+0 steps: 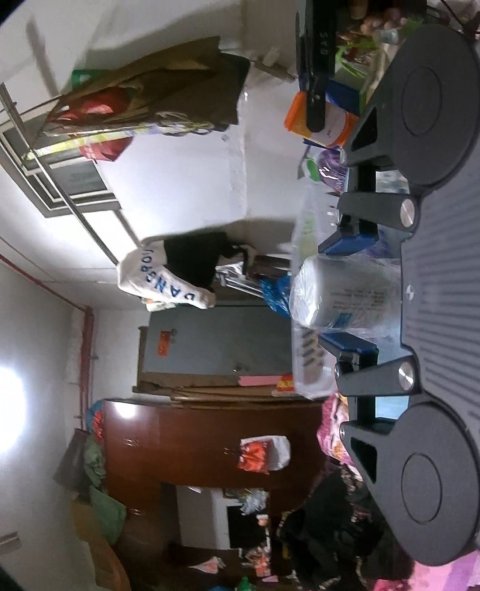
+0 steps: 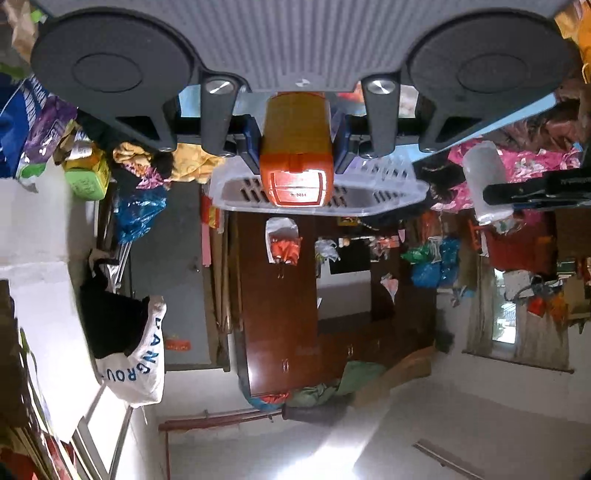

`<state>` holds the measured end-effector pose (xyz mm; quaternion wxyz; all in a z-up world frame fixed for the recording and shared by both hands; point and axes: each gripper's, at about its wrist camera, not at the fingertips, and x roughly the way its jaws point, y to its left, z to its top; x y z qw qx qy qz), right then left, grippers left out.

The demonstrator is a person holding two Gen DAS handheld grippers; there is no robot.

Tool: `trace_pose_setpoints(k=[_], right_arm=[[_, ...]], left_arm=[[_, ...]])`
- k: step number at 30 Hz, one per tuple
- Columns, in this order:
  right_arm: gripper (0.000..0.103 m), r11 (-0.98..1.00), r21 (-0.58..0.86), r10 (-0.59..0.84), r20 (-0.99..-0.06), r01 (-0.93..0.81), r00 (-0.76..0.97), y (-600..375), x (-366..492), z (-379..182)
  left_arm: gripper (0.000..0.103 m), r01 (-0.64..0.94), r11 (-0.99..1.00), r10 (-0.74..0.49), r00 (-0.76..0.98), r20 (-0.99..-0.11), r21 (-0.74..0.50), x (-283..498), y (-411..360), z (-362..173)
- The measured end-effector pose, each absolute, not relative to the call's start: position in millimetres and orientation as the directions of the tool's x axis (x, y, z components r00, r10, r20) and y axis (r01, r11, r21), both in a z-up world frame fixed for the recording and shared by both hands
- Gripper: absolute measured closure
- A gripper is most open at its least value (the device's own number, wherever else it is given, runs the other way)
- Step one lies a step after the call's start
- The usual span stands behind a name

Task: Organize objects
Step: 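Carry the bottle with the right gripper while the left carries the roll into the basket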

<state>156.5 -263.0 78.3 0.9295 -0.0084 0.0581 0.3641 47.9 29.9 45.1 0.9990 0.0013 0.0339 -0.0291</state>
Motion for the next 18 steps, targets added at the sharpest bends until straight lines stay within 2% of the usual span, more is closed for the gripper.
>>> trace_pose_setpoints(k=[4,9,15,18], right_arm=[[0.060,0.759,-0.027,0.645,-0.108,-0.651,0.757,-238.7,176.5,107.3],[0.060,0.766,-0.039,0.631,-0.146,-0.642,0.762,-204.1,213.9,131.6],[0.060,0.801,-0.052,0.556,-0.307,-0.597,0.772,-156.4,272.4,127.8],[0.060,0.830,-0.091,0.490,-0.356,-0.551,0.796,-145.3,289.3,113.8]], left_arm=[[0.054,0.068,0.998,-0.067,0.994,-0.081,0.017,81.1,27.6,80.9],[0.054,0.046,0.999,-0.045,0.989,-0.139,0.004,134.1,32.4,112.4],[0.054,-0.035,0.999,0.038,0.967,-0.254,0.016,191.1,37.0,116.1],[0.054,-0.061,0.997,0.071,0.950,-0.303,0.041,210.4,39.2,105.9]])
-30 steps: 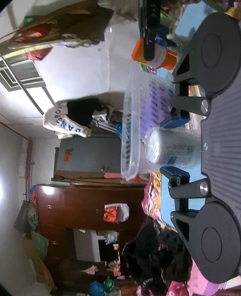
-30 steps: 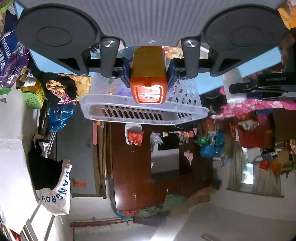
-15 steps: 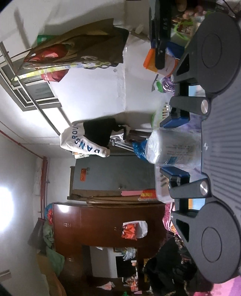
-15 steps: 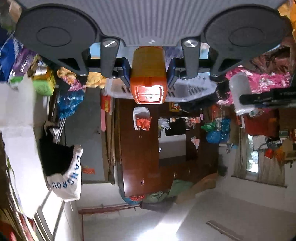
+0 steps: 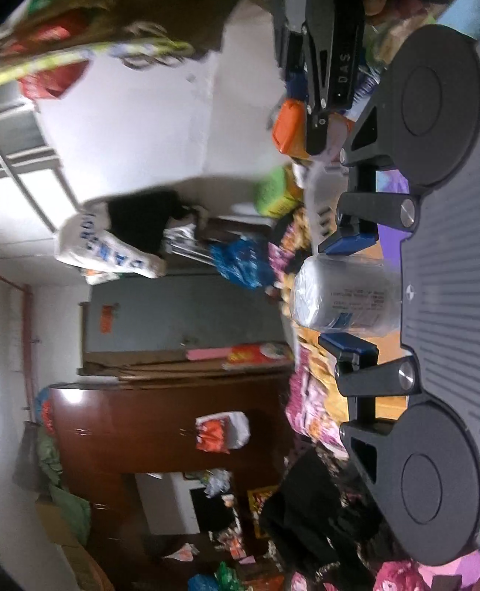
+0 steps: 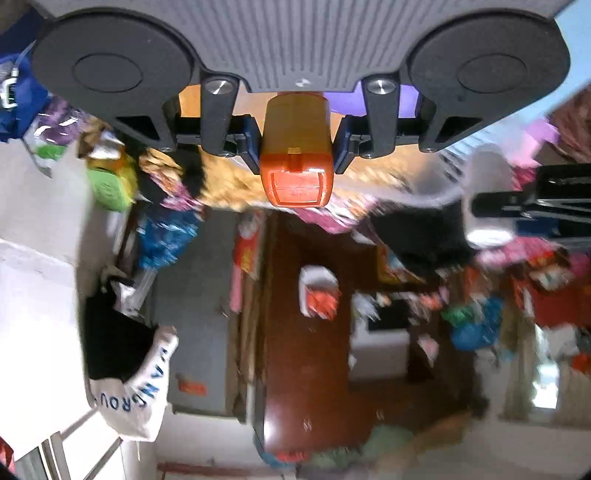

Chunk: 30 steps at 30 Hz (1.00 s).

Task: Organize objects
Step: 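Carry the bottle with the right gripper while the left carries the roll into the basket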

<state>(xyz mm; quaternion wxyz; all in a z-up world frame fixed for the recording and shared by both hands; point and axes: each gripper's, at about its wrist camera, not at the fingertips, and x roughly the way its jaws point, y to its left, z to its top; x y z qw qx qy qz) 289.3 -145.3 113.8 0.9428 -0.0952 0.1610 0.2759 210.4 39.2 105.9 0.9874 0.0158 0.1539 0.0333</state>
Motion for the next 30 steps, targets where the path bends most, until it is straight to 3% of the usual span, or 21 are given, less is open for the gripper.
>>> trace_pose_setpoints(k=[13,16,17,18,20,21,27,30], right_arm=[[0.060,0.819,0.011,0.523,-0.427,-0.574,0.738,-159.2,308.0,91.1],[0.058,0.822,0.041,0.530,-0.422,-0.568,0.736,-163.3,309.2,92.7],[0.052,0.820,0.055,0.537,-0.418,-0.569,0.733,-164.9,309.0,93.6],[0.034,0.816,0.068,0.547,-0.410,-0.573,0.730,-167.3,308.7,95.5],[0.010,0.823,0.059,0.544,-0.367,-0.564,0.755,-172.9,300.9,100.4],[0.005,0.830,0.043,0.536,-0.344,-0.557,0.771,-177.0,295.6,103.5],[0.000,0.790,0.106,0.611,-0.223,-0.604,0.760,-234.8,241.2,98.0],[0.000,0.793,0.155,0.609,-0.227,-0.590,0.760,-275.4,214.7,68.6]], left_arm=[[0.053,-0.097,0.995,0.090,0.929,-0.358,-0.003,230.7,56.1,78.4],[0.043,-0.111,0.994,0.104,0.931,-0.349,0.001,232.9,56.9,75.6],[0.024,-0.113,0.994,0.108,0.934,-0.342,0.004,232.6,56.8,75.7],[0.013,-0.114,0.993,0.110,0.937,-0.333,0.007,232.0,55.2,76.5],[0.012,-0.123,0.992,0.121,0.947,-0.298,0.013,225.2,53.9,79.8],[0.012,-0.121,0.993,0.120,0.951,-0.284,0.017,220.8,52.0,82.3],[0.012,-0.041,0.999,0.033,0.979,-0.203,-0.032,163.6,46.7,80.0],[0.012,0.023,0.998,-0.035,0.978,-0.206,-0.063,128.4,39.8,50.4]])
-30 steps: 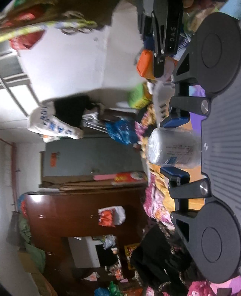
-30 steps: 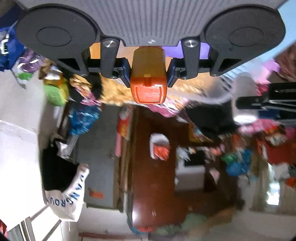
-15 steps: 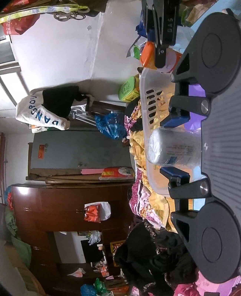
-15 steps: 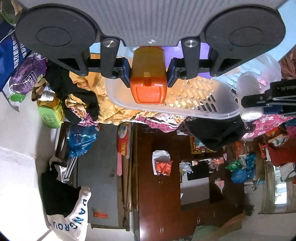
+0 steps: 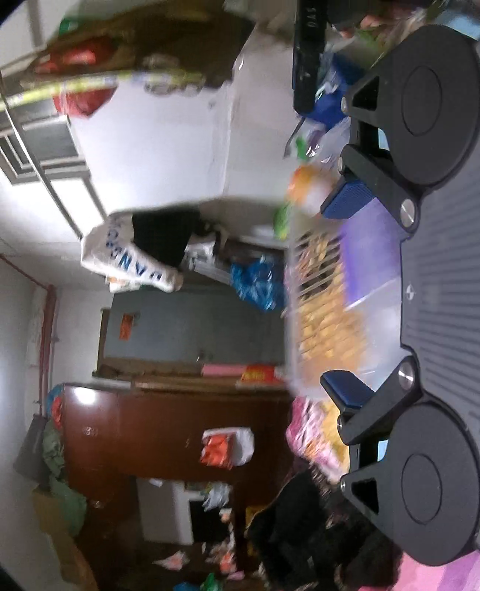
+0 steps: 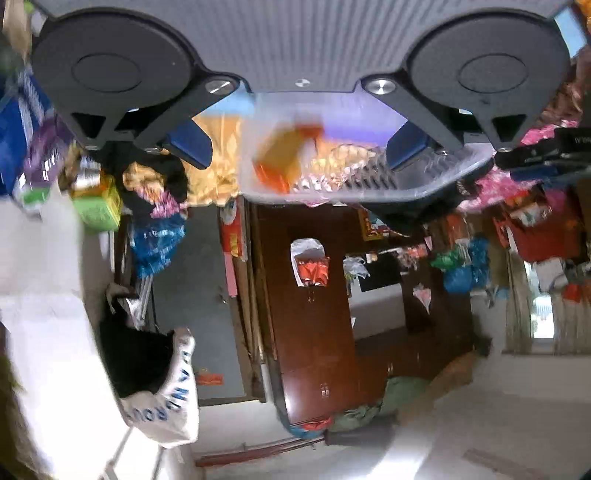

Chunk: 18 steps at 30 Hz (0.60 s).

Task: Organize objects
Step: 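Grasp the white-and-black plush toy with both grippers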

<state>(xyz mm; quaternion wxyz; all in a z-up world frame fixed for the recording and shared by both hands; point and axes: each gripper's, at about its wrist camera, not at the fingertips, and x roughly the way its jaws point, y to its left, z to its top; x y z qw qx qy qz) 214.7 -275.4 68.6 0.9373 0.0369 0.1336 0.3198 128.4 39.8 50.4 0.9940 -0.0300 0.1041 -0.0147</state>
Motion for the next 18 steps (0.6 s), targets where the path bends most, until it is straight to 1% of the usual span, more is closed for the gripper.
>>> trace_pose_setpoints(k=[3,4,6,8,10,12,14,15,18], right_arm=[[0.000,0.830,0.172,0.558,-0.257,-0.531,0.789,-306.7,187.8,30.4],[0.000,0.834,0.201,0.551,-0.265,-0.514,0.791,-315.6,180.2,15.7],[0.000,0.835,0.225,0.550,-0.305,-0.502,0.778,-318.8,175.6,2.0],[0.000,0.838,0.187,0.545,-0.334,-0.513,0.769,-314.0,174.5,-7.1],[0.001,0.840,0.169,0.540,-0.358,-0.516,0.762,-304.6,179.8,-9.1],[0.009,0.828,0.161,0.555,-0.373,-0.537,0.743,-294.0,186.5,-7.7],[0.011,0.829,0.146,0.551,-0.379,-0.540,0.743,-288.1,188.2,-7.8],[0.016,0.832,0.142,0.547,-0.380,-0.537,0.746,-287.7,189.4,-8.0],[0.022,0.835,0.151,0.543,-0.383,-0.529,0.747,-289.9,188.7,-12.6]], left_arm=[[0.012,0.060,0.994,-0.078,0.972,-0.224,-0.086,102.8,29.0,12.6],[0.012,0.081,0.992,-0.102,0.968,-0.230,-0.099,97.3,24.1,1.2],[0.012,0.120,0.984,-0.147,0.962,-0.231,-0.128,91.6,13.8,-14.0],[0.012,0.171,0.980,-0.191,0.949,-0.253,-0.099,94.3,-5.3,-21.7],[0.012,0.196,0.979,-0.203,0.942,-0.268,-0.052,102.0,-27.6,-25.4],[0.012,0.229,0.973,-0.228,0.931,-0.284,-0.032,110.2,-45.6,-29.8],[0.013,0.271,0.963,-0.263,0.917,-0.300,-0.015,118.1,-60.5,-33.1],[0.014,0.277,0.961,-0.264,0.915,-0.306,-0.002,121.7,-67.3,-33.8],[0.016,0.261,0.965,-0.236,0.917,-0.321,0.036,131.8,-81.1,-33.9]])
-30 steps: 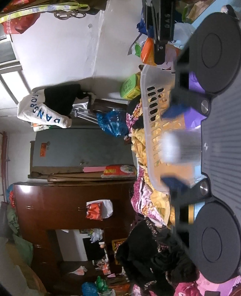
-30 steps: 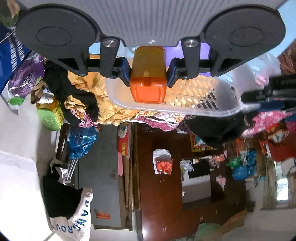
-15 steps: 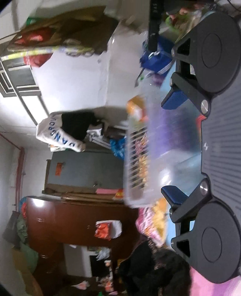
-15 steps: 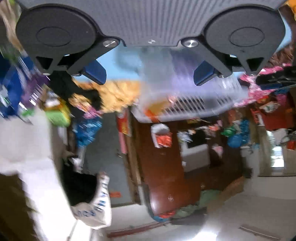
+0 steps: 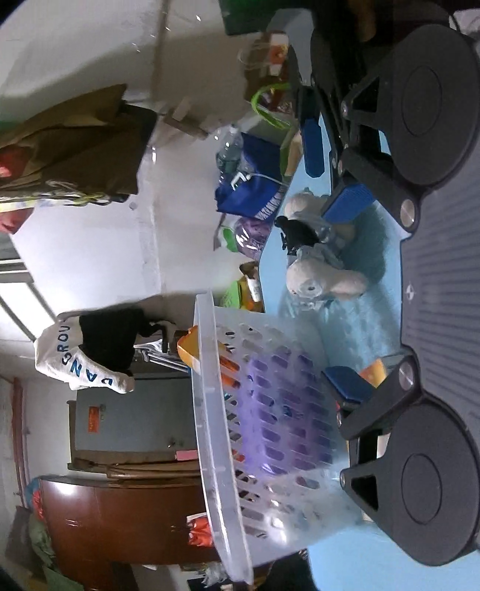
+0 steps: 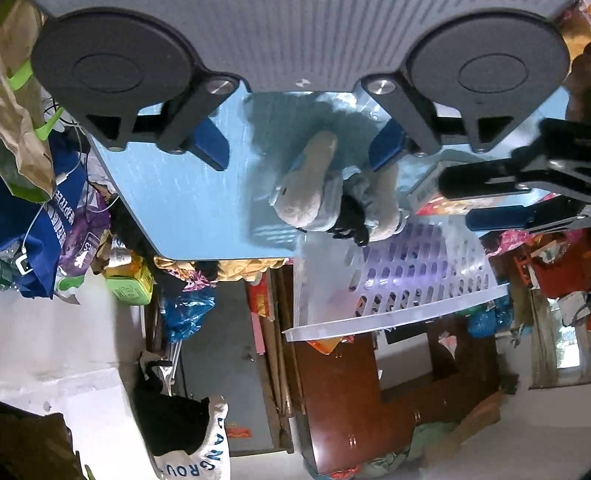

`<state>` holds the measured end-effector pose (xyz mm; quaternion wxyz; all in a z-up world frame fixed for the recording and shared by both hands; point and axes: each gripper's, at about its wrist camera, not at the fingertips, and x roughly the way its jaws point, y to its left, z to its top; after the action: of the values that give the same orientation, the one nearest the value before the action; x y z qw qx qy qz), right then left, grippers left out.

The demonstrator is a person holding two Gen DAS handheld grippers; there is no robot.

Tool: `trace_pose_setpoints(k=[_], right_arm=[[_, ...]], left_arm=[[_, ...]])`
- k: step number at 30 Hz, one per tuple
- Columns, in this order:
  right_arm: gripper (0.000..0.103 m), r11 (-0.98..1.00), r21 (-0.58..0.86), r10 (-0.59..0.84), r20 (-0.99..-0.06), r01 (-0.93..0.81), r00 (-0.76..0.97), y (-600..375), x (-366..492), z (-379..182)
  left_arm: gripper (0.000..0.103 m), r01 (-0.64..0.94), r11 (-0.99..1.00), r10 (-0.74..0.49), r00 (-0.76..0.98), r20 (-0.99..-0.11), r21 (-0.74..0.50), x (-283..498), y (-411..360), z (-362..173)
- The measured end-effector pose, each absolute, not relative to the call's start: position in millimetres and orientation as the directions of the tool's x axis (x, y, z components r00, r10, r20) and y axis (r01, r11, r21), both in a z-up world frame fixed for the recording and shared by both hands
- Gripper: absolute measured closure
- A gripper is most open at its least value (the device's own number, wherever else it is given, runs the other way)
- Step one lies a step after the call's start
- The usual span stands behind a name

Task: Organize objects
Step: 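Grasp the white-and-black plush toy with both grippers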

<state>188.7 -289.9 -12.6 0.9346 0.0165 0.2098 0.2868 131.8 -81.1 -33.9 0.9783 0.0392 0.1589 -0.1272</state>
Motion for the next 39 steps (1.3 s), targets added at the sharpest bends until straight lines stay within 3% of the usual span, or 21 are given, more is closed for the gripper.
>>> trace_pose_setpoints(k=[6,9,13,17,19,20,24,39], right_arm=[[0.046,0.837,0.154,0.539,-0.407,-0.526,0.738,-290.9,194.5,-20.2],[0.053,0.833,0.160,0.544,-0.415,-0.530,0.729,-290.9,197.5,-21.9],[0.055,0.831,0.163,0.546,-0.415,-0.531,0.728,-292.4,199.1,-20.6],[0.064,0.831,0.159,0.545,-0.423,-0.533,0.723,-290.7,200.2,-20.7],[0.069,0.829,0.158,0.548,-0.425,-0.537,0.721,-290.4,200.4,-20.2],[0.073,0.825,0.160,0.553,-0.424,-0.541,0.718,-290.2,200.7,-19.7],[0.080,0.830,0.135,0.545,-0.401,-0.542,0.736,-291.0,195.7,-19.0],[0.083,0.795,0.059,0.595,-0.272,-0.604,0.757,-286.8,149.2,10.4]], left_arm=[[0.039,0.254,0.966,-0.216,0.898,-0.382,0.051,152.7,-87.4,-38.1],[0.054,0.264,0.964,-0.225,0.882,-0.413,0.037,160.0,-88.6,-40.2],[0.059,0.275,0.959,-0.220,0.872,-0.437,0.065,166.4,-96.7,-40.5],[0.060,0.300,0.950,-0.225,0.850,-0.477,0.087,174.7,-106.1,-43.2],[0.072,0.298,0.950,-0.220,0.845,-0.487,0.089,177.2,-107.3,-43.9],[0.083,0.303,0.949,-0.223,0.841,-0.494,0.087,179.0,-108.1,-44.1],[0.087,0.314,0.944,-0.228,0.839,-0.493,0.097,177.8,-109.0,-44.2],[0.088,0.312,0.942,-0.261,0.912,-0.317,0.124,121.9,-96.9,-22.5]])
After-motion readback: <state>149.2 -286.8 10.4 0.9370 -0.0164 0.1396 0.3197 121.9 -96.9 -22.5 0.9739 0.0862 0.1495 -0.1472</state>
